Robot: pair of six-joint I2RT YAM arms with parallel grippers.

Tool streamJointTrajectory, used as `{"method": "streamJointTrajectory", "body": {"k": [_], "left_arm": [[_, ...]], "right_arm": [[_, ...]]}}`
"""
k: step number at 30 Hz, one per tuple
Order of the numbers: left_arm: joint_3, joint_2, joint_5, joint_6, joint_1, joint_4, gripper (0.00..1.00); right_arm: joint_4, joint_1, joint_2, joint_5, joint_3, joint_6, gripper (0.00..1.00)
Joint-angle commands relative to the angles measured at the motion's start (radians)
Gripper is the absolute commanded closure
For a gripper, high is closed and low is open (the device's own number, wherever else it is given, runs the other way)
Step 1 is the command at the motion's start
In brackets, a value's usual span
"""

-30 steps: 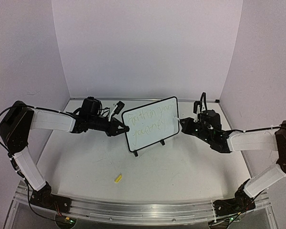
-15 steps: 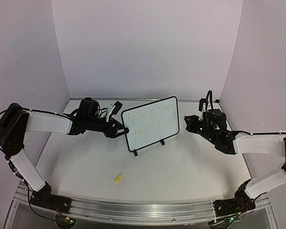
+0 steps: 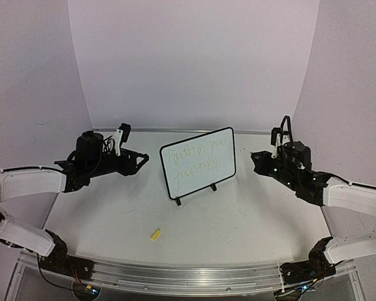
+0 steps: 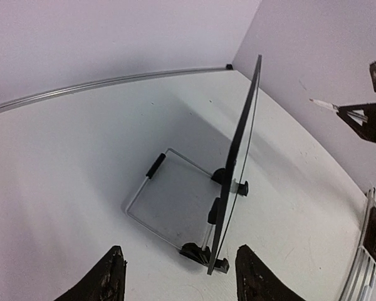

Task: Write a sentence on the whiteboard
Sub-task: Pick up the pen cap from the center of the board.

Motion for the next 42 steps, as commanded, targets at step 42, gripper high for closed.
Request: {"method": "streamJointTrajectory", "body": {"k": [42], "left_arm": [[-0.081,0.130,-0.445,-0.495,-0.618,-0.427,0.65]], "right_arm": [[-0.182,0.012,-0.154,-0.328,-0.139,0.168,1.00]]}}
